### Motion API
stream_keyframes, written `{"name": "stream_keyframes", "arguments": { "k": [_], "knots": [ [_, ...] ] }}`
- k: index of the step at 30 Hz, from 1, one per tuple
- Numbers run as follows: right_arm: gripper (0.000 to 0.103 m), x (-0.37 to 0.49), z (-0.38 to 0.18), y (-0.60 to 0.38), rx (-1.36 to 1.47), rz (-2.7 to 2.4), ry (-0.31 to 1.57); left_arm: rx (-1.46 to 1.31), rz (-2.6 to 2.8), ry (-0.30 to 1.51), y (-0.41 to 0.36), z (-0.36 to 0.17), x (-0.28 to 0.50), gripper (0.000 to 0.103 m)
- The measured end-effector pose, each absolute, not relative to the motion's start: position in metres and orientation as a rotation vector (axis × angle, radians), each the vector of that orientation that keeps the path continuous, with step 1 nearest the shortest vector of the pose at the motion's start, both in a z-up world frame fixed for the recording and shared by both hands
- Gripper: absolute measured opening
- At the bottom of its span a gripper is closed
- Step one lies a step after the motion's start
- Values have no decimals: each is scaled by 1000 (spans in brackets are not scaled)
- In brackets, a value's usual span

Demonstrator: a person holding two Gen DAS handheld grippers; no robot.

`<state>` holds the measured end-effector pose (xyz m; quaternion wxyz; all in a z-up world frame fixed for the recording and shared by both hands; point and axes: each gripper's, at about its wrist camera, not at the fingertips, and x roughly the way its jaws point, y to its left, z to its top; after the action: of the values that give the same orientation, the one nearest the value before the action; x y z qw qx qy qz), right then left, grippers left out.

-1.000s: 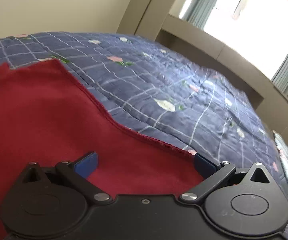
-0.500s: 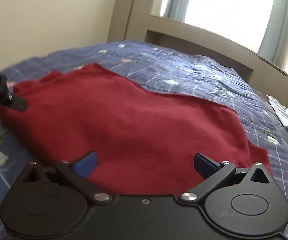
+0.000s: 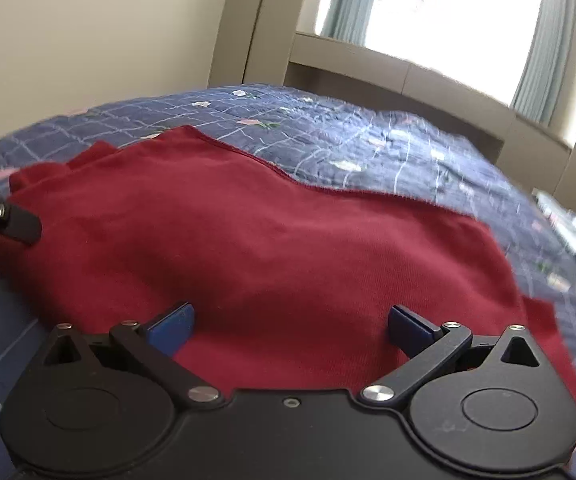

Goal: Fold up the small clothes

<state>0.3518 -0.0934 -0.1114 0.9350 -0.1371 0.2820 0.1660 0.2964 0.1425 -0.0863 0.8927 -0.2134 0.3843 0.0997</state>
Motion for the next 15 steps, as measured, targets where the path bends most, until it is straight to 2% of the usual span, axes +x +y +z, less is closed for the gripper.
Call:
{"name": "stream_keyframes", "arguments": {
  "k": [15],
  "knots": [
    [102,349,-116,-97,-256,346,566,-387,238,810,133,-89,299,102]
  ]
}}
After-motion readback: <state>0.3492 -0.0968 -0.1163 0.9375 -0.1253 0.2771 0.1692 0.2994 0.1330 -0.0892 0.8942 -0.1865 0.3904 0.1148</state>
